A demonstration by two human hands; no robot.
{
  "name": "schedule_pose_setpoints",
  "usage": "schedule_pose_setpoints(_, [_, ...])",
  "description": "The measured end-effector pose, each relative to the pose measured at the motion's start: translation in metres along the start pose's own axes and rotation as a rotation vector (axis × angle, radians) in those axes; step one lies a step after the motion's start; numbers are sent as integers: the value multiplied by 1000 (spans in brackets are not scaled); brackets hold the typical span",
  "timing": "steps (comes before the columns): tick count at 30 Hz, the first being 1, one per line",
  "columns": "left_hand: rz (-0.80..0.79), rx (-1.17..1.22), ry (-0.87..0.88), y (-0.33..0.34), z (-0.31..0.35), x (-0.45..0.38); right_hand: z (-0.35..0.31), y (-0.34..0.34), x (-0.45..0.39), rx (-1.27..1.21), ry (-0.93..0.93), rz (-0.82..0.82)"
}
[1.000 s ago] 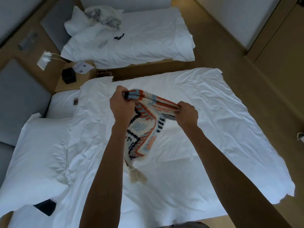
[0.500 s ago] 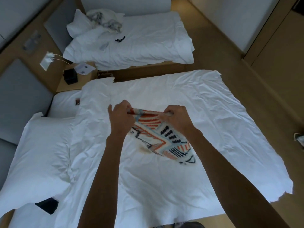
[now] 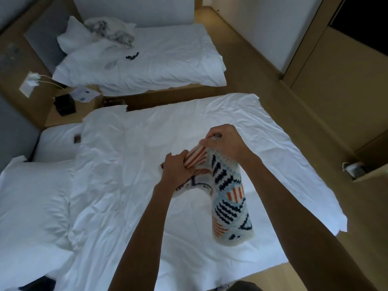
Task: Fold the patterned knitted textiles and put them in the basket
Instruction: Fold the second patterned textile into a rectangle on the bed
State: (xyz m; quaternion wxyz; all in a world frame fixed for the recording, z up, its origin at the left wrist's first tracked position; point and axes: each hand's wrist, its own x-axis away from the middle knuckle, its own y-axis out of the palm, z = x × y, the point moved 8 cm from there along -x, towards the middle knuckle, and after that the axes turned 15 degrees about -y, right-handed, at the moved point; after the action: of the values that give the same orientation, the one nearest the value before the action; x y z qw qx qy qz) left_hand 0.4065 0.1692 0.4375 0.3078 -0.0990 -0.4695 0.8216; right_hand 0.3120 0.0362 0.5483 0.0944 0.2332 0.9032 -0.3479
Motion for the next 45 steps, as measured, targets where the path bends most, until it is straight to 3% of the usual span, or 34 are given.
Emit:
schedule_pose_setpoints(3, [41, 7, -116, 3, -29, 3, 10, -4, 9, 69, 64, -22])
schedule_pose_setpoints(6, [135, 24, -264, -15, -48, 6, 32, 27, 27, 285, 195, -468])
schedule_pose_setpoints(8, [208, 31, -294, -32, -54, 7, 47, 39, 42, 378, 282, -615])
schedule_pose_setpoints(14, [351, -28, -229, -69, -66, 11, 48, 15, 35, 619, 289, -329])
schedule_pose_setpoints(20, [225, -245, -202, -80, -66, 4, 31, -6, 27, 603, 251, -31])
schedule_pose_setpoints(23, [197, -236, -192, -88, -66, 2, 26, -15, 26, 672, 210, 48])
schedule_pose_setpoints(28, [324, -149, -250, -99, -57, 4, 32, -27, 27, 833, 286, 24])
schedule_pose_setpoints(32, [311, -90, -256, -92, -56, 7, 60, -31, 38, 695, 449, -84])
schedule_pose_setpoints(37, [289, -131, -294, -68, -73, 9, 84, -9, 53, 556, 407, -110])
schedule_pose_setpoints(45, [238, -166, -689, -23, -117, -2, 127, 19, 53, 494, 358, -2])
